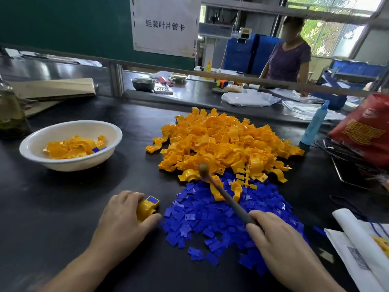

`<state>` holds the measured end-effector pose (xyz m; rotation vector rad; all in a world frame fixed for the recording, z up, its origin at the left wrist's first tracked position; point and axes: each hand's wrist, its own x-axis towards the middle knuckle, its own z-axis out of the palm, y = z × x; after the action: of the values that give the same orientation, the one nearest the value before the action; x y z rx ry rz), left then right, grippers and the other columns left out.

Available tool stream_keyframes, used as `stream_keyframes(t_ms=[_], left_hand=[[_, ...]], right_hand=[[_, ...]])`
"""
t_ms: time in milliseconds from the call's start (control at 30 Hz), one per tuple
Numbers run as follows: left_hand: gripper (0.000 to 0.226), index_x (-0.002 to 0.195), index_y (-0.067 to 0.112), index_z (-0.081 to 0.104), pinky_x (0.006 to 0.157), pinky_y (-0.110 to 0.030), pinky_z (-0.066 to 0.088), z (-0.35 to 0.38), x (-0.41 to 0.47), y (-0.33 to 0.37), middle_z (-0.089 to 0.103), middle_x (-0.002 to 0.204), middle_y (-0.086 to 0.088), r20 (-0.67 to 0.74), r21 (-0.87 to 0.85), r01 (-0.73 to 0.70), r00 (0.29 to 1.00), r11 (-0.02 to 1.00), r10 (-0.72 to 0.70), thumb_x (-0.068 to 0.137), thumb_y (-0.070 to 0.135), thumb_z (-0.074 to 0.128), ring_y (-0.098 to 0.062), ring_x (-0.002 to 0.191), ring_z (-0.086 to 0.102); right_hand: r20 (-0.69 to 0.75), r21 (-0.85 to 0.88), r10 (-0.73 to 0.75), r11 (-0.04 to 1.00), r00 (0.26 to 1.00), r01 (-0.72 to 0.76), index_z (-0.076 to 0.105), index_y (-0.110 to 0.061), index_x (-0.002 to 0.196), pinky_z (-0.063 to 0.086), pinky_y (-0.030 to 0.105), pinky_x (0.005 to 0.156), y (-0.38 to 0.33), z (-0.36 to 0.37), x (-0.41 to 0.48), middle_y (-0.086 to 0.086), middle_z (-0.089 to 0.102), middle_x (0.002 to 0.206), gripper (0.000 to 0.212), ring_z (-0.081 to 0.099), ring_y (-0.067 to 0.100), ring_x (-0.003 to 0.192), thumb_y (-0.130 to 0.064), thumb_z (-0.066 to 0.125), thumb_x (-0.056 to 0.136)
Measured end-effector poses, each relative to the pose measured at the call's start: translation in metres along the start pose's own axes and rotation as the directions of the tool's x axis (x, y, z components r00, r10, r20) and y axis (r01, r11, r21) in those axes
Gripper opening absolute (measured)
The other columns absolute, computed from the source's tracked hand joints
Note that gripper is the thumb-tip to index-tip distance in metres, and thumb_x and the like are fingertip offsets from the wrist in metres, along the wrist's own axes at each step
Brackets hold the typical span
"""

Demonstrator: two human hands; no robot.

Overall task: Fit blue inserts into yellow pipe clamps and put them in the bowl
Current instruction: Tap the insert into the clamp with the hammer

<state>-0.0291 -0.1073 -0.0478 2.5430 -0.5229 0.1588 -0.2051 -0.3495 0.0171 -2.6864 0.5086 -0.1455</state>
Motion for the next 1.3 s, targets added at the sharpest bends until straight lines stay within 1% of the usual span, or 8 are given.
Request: stream_keyframes(t_ms=[167,400,533,667,833,1033,1167,1300], left_hand=[[0.041,0.111,0.029,0.063,0.081,-0.027,0.041,0.001,0.002,-0.001,0.052,0.101,0.014,-0.08,-0.036,0.038,0.996,0.999,-0.041,0.078,0.054,0.07,-0.008,0.097,0.044],[0.039,0.111,0.026,0.066,0.082,-0.027,0.042,0.005,0.001,-0.004,0.059,0.102,0.011,-0.133,-0.014,-0.024,0.991,1.0,0.022,0.081,0.051,0.07,-0.01,0.096,0.047],[0.04,0.111,0.024,0.068,0.084,-0.03,0.043,0.006,0.004,-0.007,0.06,0.1,0.009,-0.139,-0.026,-0.032,0.99,0.999,0.028,0.08,0.049,0.072,-0.013,0.096,0.049],[0.043,0.115,0.025,0.065,0.089,-0.031,0.042,0.007,0.004,-0.008,0.06,0.104,0.009,-0.13,-0.018,-0.028,0.991,0.999,0.025,0.082,0.052,0.068,-0.013,0.099,0.048],[0.043,0.115,0.025,0.065,0.092,-0.032,0.042,0.008,0.003,-0.008,0.059,0.105,0.01,-0.131,-0.022,-0.022,0.991,1.0,0.019,0.083,0.052,0.067,-0.013,0.102,0.048],[0.041,0.115,0.03,0.063,0.09,-0.03,0.041,0.005,0.004,-0.008,0.053,0.101,0.015,-0.106,-0.021,-0.017,0.994,1.0,0.015,0.083,0.056,0.063,-0.009,0.1,0.045],[0.044,0.118,0.03,0.063,0.092,-0.03,0.041,0.006,0.004,-0.006,0.057,0.107,0.012,-0.099,-0.019,0.007,0.995,1.0,-0.009,0.083,0.056,0.063,-0.011,0.104,0.046],[0.044,0.12,0.03,0.062,0.094,-0.029,0.041,0.004,0.003,-0.005,0.058,0.11,0.012,-0.1,-0.026,0.022,0.995,0.999,-0.025,0.084,0.056,0.062,-0.011,0.106,0.047]], right_hand=[[0.109,0.34,-0.017,0.94,0.994,-0.021,0.052,-0.04,0.099,0.054,0.029,0.06,-0.031,0.002,-0.006,-0.003,0.061,0.072,0.014,0.059,0.008,0.057,-0.037,0.038,0.098],[0.048,0.189,-0.117,0.976,0.992,0.106,0.032,-0.053,0.122,0.046,0.016,0.071,-0.054,0.019,-0.004,-0.018,0.056,0.092,0.029,0.055,-0.002,0.082,-0.039,0.04,0.098],[0.092,-0.012,-0.176,0.984,0.98,0.178,0.02,-0.047,0.135,0.046,0.022,0.088,-0.061,0.027,-0.001,-0.012,0.05,0.111,0.038,0.054,0.005,0.1,-0.039,0.033,0.1],[0.12,0.014,-0.19,0.982,0.974,0.19,0.034,-0.044,0.125,0.046,0.024,0.086,-0.053,0.018,0.007,-0.01,0.054,0.105,0.026,0.055,0.007,0.096,-0.037,0.038,0.1],[-0.098,-0.033,-0.299,0.954,0.949,0.297,0.025,-0.049,0.14,0.048,0.019,0.081,-0.062,0.032,0.004,-0.017,0.053,0.103,0.046,0.057,0.004,0.091,-0.04,0.04,0.097],[0.06,-0.055,-0.264,0.962,0.963,0.268,0.027,-0.044,0.131,0.048,0.027,0.088,-0.067,0.029,0.017,-0.01,0.052,0.108,0.031,0.057,0.009,0.097,-0.041,0.033,0.1],[-0.058,-0.037,-0.239,0.971,0.969,0.238,0.034,-0.05,0.126,0.051,0.022,0.077,-0.056,0.025,0.004,-0.014,0.055,0.1,0.034,0.059,0.008,0.087,-0.042,0.045,0.095],[-0.117,-0.191,-0.245,0.956,0.962,0.22,0.068,-0.026,0.108,0.044,0.018,0.033,-0.03,0.023,-0.003,-0.011,0.06,0.069,0.051,0.054,0.003,0.044,-0.02,0.087,0.061]])
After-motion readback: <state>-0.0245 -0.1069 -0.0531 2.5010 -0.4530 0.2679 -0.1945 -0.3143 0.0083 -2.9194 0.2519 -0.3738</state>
